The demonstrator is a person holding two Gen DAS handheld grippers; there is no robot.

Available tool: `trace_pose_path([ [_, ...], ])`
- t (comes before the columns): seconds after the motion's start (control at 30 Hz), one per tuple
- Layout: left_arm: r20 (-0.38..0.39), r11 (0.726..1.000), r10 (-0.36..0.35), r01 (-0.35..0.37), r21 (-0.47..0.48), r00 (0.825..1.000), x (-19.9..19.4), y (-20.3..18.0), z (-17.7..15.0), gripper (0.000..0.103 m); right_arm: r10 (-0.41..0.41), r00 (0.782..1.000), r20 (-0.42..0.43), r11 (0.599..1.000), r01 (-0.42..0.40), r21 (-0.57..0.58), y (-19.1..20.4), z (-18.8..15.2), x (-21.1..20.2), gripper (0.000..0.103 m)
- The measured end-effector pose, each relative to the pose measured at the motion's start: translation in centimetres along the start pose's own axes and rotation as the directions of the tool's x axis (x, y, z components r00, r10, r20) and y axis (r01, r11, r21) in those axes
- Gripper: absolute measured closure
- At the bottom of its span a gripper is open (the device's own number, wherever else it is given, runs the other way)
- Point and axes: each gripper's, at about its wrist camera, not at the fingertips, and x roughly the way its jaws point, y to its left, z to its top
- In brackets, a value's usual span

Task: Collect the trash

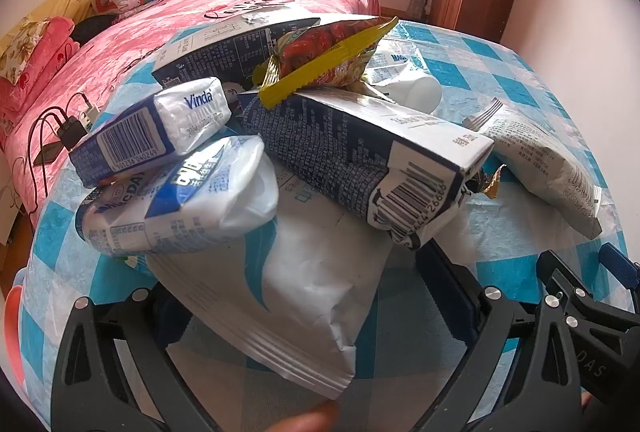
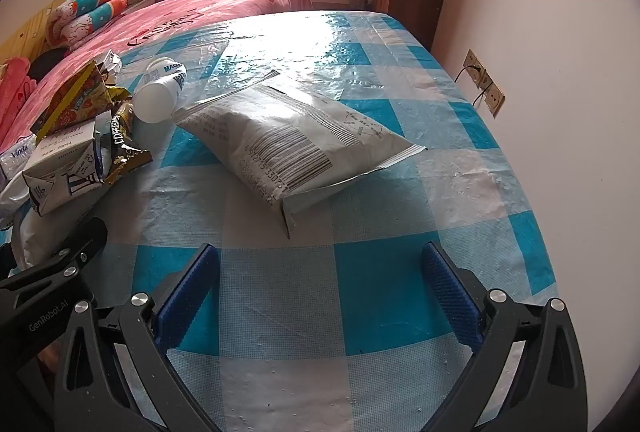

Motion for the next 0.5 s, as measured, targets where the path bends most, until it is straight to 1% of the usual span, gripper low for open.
trace_pose_path([
  [0.5,0.0,1.0,0.004,-0.004,0.001,1.0,-0.05,0.01,-0.04,0.004,-0.002,1.0,-0.007,1.0,0.002,0.0,0.16,0.0,0.0,0.004],
])
